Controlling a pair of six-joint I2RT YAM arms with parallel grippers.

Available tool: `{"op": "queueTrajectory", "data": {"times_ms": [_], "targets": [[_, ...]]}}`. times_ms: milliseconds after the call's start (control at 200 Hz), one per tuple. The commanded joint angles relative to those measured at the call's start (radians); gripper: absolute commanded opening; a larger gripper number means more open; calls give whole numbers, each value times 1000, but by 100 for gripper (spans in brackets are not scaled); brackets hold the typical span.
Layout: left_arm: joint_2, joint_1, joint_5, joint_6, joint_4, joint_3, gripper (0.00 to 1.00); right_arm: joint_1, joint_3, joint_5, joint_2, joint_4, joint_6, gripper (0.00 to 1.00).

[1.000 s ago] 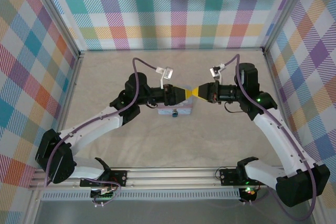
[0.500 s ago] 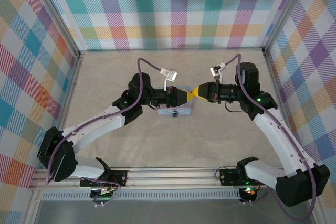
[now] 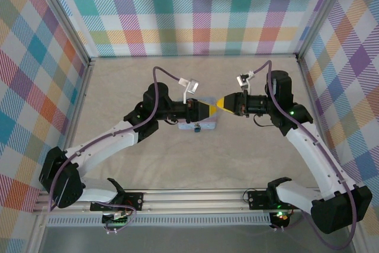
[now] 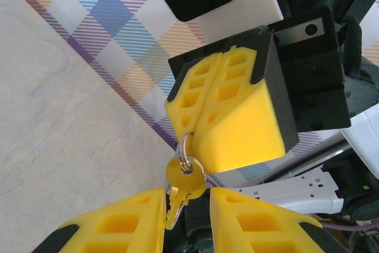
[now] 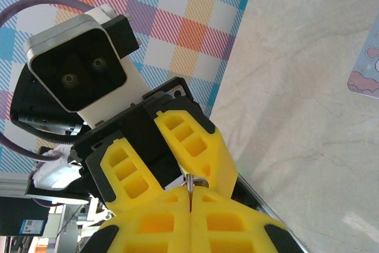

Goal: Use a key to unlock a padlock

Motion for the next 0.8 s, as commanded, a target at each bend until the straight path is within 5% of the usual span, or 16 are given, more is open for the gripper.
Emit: {"op": "queueTrajectory", "data": {"times_ms": [0,270,490,555,640,795], "targets": [[-36,-14,-14,32,-18,23,21,-3,-7,-31,2,35,0,0],[-31,-15,-17,45,-34,40,3,-3,-19,-38,-7,35,1,0],[-43,-14,-39,84,-100,52,0,-4,-25,-31,-15,1,-36,1],[-45,-14,-46,106,-142,65,0,-4,-27,-37,-16,-7,-60,10],[-39,-15,-49,144,-234,102,0,-4,-34,4,-32,-32,-100,35],[-12,-14,-34,210,-404,181,0,-4,-62,18,-58,3,-120,47]]}}
